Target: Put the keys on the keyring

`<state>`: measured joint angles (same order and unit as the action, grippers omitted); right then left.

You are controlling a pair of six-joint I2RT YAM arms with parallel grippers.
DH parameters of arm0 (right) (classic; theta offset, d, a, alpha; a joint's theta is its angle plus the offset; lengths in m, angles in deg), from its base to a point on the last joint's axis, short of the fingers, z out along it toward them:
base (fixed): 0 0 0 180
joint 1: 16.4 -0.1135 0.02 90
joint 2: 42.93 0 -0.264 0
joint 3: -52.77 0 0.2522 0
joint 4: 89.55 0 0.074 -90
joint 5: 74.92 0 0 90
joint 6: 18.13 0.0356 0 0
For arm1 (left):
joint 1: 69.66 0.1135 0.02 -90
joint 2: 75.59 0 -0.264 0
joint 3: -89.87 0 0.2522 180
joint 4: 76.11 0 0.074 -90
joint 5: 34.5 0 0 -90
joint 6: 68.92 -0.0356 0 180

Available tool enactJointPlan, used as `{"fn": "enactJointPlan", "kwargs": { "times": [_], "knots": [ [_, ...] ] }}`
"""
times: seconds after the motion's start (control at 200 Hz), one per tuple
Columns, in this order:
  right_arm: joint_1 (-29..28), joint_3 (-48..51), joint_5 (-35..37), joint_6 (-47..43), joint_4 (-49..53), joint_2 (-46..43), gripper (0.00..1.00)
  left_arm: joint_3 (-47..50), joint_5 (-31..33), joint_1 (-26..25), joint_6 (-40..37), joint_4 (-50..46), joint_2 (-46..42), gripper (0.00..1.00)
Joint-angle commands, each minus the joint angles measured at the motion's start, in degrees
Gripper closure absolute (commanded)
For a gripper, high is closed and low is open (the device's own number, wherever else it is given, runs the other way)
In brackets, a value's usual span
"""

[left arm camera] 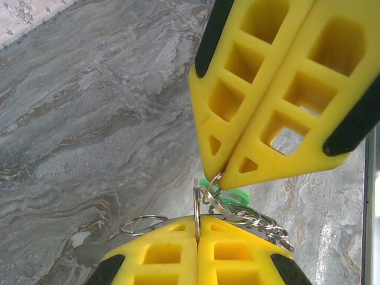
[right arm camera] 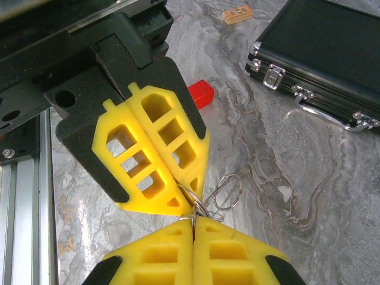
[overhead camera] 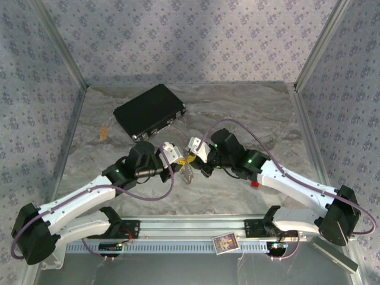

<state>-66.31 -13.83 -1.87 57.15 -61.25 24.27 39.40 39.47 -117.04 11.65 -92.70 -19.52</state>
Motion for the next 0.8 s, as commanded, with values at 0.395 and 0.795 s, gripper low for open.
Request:
{"fn": "enactJointPlan", "kwargs": {
  "times": [0.395, 0.795],
  "knots": [
    [-0.4, -2.2, -0.2, -0.1, -2.0, 1.0, 1.0, -2.0, -2.3, -0.5, -1.5, 1.5, 0.4, 1.0],
    [0.1, -3.0, 7.9, 3.4, -0.2, 1.8, 1.0, -1.6, -2.5, -0.5, -2.9, 1.2, -0.1, 1.0]
  ]
}}
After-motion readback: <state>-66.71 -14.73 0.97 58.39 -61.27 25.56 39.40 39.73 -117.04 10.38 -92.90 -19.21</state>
